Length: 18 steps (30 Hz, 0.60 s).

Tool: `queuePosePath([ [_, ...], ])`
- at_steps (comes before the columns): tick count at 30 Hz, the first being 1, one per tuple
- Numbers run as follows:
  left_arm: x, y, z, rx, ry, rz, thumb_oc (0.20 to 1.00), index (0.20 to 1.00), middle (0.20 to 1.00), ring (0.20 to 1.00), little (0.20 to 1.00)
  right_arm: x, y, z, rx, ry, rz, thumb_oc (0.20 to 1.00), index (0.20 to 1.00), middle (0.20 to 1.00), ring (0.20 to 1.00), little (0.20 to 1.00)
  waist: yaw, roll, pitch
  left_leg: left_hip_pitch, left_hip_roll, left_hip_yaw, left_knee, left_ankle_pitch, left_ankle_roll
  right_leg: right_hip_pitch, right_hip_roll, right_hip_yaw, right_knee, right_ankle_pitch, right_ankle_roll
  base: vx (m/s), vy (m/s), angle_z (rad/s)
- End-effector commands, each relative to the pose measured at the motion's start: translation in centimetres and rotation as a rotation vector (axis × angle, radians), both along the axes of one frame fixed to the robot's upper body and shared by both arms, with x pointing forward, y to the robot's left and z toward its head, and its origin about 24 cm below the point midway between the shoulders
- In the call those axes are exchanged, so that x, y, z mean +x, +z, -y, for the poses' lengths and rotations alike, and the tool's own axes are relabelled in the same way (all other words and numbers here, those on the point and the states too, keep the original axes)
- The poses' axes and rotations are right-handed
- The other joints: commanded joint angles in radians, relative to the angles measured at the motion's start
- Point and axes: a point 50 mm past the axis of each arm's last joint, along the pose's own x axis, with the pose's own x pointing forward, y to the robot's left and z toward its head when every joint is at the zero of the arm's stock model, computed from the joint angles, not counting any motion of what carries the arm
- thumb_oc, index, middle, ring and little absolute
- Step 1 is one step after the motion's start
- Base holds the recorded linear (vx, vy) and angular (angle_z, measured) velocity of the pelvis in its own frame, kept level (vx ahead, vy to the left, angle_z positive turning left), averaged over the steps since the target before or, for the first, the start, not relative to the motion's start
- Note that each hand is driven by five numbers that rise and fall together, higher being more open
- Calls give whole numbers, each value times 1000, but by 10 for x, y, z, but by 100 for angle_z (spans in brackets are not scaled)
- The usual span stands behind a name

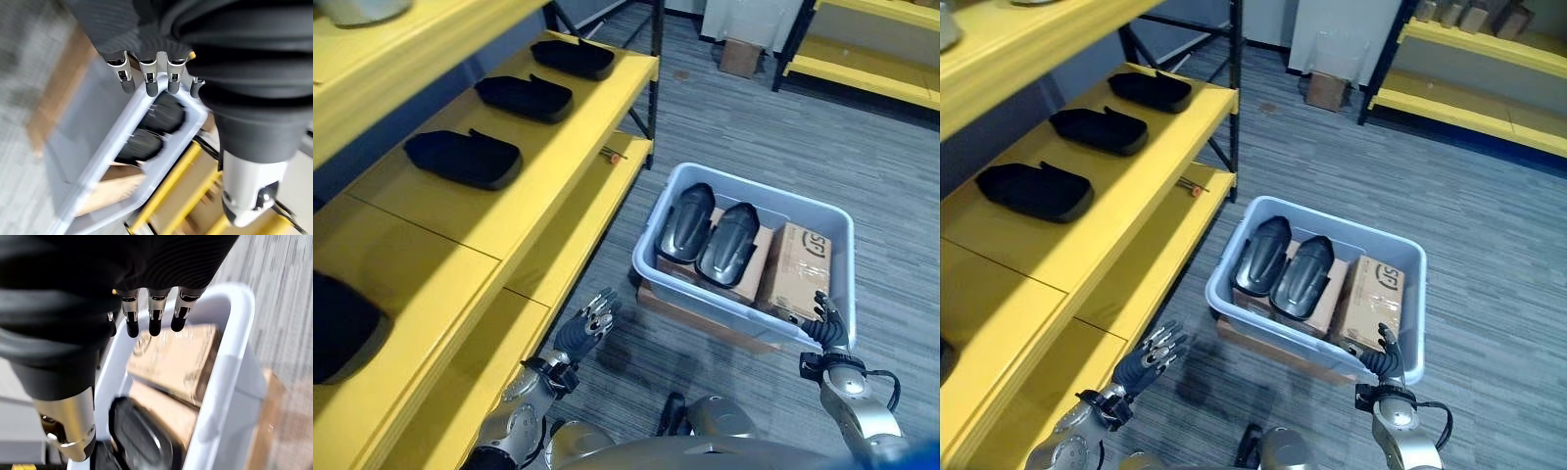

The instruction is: Move parts from the plastic box to the shelf.

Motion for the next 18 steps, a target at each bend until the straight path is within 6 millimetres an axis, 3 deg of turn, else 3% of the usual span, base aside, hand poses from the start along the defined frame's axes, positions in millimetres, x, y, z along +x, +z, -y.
queuePosePath([
  [1, 16, 18, -1, -38, 93, 72, 1000, 1000, 1000, 1000, 1000, 18, 34, 8, -101, 6, 195, 1000, 1000, 1000, 1000, 1000, 16, -2, 36, -24, -23, -23, -7, -15, 29, 50, -93, 84, 25, 47, 87, 27, -303, -32],
  [2, 19, 20, -1, -26, 129, 73, 1000, 1000, 1000, 1000, 1000, 18, 34, 8, -109, 20, 190, 1000, 1000, 1000, 1000, 1000, 15, -2, 33, -25, -29, -66, 17, -22, 27, 36, -87, 110, 33, 44, 84, 70, -198, -69],
  [4, 24, 22, -4, 22, 220, 78, 1000, 1000, 1000, 1000, 1000, 17, 29, 5, -84, 60, 159, 1000, 1000, 1000, 1000, 1000, 39, -1, 29, -58, -103, -246, 65, -31, 30, 40, -50, 191, 1, 55, 78, 183, -179, -108],
  [5, 25, 30, -5, -2, 260, 120, 1000, 1000, 1000, 1000, 1000, 15, 20, 1, -52, 117, 94, 1000, 1000, 1000, 1000, 1000, 61, -3, 25, -84, -217, -347, 110, -92, 63, 68, -25, 248, -79, 86, 82, 253, -76, -123],
  [7, 25, 36, 0, -31, 215, 159, 1000, 1000, 1000, 1000, 1000, 9, 14, 0, -11, 103, 73, 1000, 1000, 1000, 1000, 1000, 53, 6, 18, -99, -233, -319, 70, -57, 45, 102, -16, 258, -146, 109, 93, 226, 78, -174],
  [8, 26, 37, 4, -58, 185, 184, 1000, 1000, 1000, 1000, 1000, 7, 11, -4, 2, 99, 64, 1000, 1000, 1000, 1000, 1000, 47, 18, 13, -106, -221, -302, -14, 5, 20, 119, -11, 258, -169, 112, 100, 259, 237, -130],
  [9, 27, 40, 8, -118, 136, 210, 1000, 1000, 1000, 1000, 1000, 5, 7, -7, 42, 96, 49, 1000, 1000, 1000, 1000, 1000, 52, 26, 14, -128, -205, -321, -70, 67, -1, 134, -12, 265, -177, 106, 101, 337, 323, -7],
  [11, 25, 41, 12, -133, 109, 247, 1000, 1000, 1000, 1000, 1000, 10, 4, -17, 85, 133, 49, 1000, 1000, 1000, 1000, 1000, 73, 31, 18, -166, -200, -366, -122, 106, -12, 165, -20, 283, -184, 91, 103, 322, 321, 15],
  [12, 26, 39, 11, -137, 126, 228, 1000, 1000, 1000, 1000, 1000, 16, 5, -23, 88, 165, 56, 1000, 1000, 1000, 1000, 1000, 91, 36, 18, -184, -208, -404, -115, 91, 10, 160, -15, 298, -178, 99, 100, 393, 506, -72],
  [13, 29, 41, 8, -108, 109, 255, 1000, 1000, 1000, 1000, 1000, 26, 7, -35, 109, 213, 67, 1000, 1000, 1000, 1000, 1000, 109, 29, 13, -174, -256, -430, -76, 0, 54, 160, -36, 312, -159, 88, 110, 399, 591, -115],
  [14, 31, 43, 5, -49, 84, 276, 1000, 1000, 1000, 1000, 1000, 30, 9, -40, 101, 249, 74, 1000, 1000, 1000, 1000, 1000, 113, 28, 9, -154, -285, -434, -65, -35, 74, 157, -45, 315, -151, 93, 117, 438, 650, -126],
  [18, 28, 40, -10, 72, 70, 266, 1000, 1000, 1000, 1000, 1000, 35, 14, -57, 113, 316, 107, 1000, 1000, 1000, 1000, 1000, 138, 22, -12, -74, -383, -455, -149, -70, 139, 93, -62, 321, -90, 161, 171, 234, 408, -66],
])
